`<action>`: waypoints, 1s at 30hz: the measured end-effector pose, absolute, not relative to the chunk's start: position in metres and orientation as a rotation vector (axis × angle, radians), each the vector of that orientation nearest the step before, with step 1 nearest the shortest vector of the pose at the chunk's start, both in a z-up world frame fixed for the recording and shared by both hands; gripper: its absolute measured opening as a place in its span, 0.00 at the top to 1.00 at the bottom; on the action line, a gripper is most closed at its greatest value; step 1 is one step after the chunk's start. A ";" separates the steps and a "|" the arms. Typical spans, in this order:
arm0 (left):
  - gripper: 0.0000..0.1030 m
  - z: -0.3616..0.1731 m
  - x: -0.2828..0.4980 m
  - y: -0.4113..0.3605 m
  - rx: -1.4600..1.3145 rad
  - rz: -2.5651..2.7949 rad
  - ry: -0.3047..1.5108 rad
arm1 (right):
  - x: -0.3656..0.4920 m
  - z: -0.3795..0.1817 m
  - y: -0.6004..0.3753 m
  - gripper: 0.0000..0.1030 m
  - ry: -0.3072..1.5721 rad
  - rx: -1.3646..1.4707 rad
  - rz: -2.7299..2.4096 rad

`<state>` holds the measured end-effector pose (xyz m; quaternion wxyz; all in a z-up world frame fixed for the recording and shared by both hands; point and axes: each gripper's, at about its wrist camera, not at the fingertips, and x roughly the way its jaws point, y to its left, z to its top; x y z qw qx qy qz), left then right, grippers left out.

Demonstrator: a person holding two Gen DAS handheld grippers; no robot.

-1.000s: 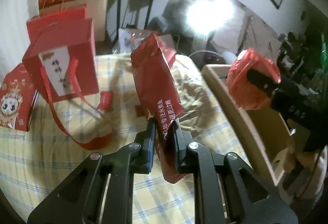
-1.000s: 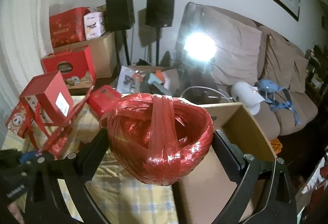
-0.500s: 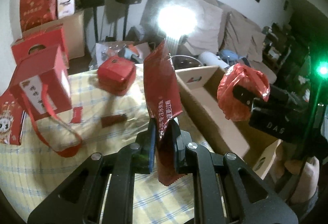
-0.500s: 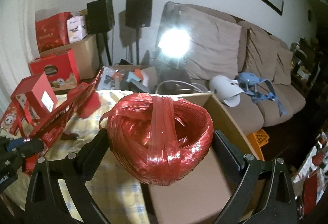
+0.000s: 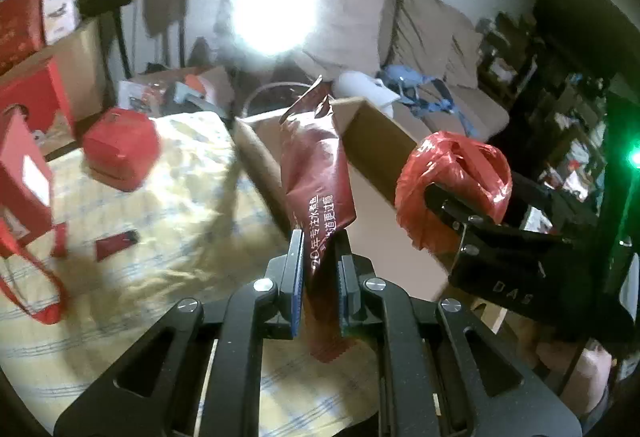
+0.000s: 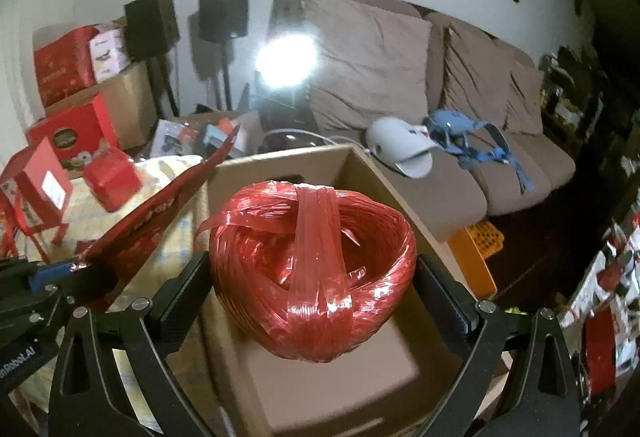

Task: Organize objects
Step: 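Carry the packet with the left gripper while the right carries the raffia bundle into the cardboard box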

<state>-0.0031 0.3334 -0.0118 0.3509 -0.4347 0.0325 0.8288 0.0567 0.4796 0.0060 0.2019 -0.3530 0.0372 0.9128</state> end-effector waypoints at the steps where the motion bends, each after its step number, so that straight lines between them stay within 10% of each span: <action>1: 0.88 -0.014 -0.002 0.339 -1.130 2.139 0.089 | 0.059 0.003 0.485 0.04 0.113 -0.992 2.538; 23: 0.86 -0.065 0.017 0.433 -1.210 2.050 0.246 | 0.082 -0.065 0.554 0.04 0.263 -1.124 2.373; 30: 0.70 -0.070 0.019 0.437 -1.201 2.070 0.270 | 0.086 -0.076 0.561 0.03 0.309 -1.157 2.351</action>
